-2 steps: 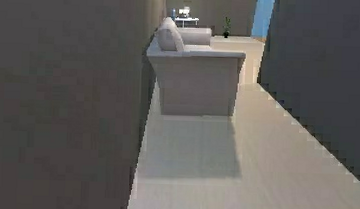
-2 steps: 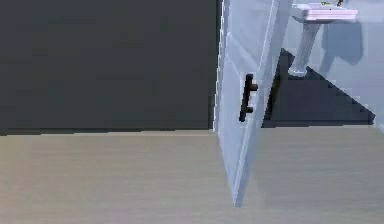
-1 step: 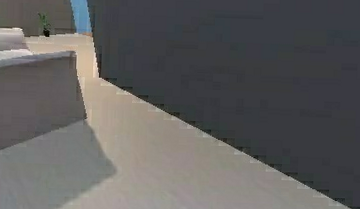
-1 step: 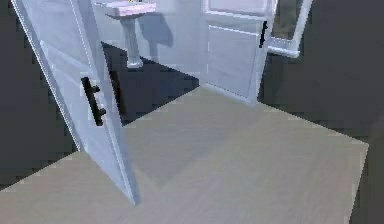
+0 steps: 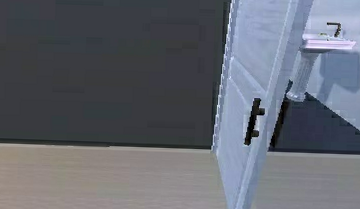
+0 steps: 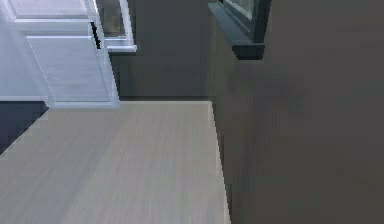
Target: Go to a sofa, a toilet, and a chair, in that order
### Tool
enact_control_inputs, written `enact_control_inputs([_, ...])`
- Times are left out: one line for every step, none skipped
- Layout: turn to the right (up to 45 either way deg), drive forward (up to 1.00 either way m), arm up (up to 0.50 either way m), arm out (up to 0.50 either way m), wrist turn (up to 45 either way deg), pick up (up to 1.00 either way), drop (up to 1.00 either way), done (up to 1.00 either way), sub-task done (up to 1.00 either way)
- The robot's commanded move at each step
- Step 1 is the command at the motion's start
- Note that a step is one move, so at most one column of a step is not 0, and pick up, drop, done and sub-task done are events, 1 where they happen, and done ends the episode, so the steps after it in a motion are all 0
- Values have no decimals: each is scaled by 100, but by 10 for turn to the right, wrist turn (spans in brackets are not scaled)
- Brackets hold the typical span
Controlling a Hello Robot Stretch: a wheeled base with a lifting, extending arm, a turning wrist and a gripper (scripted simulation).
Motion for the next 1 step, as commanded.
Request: enact_control_inputs([0,10,0,0,0,0,0,0,0])
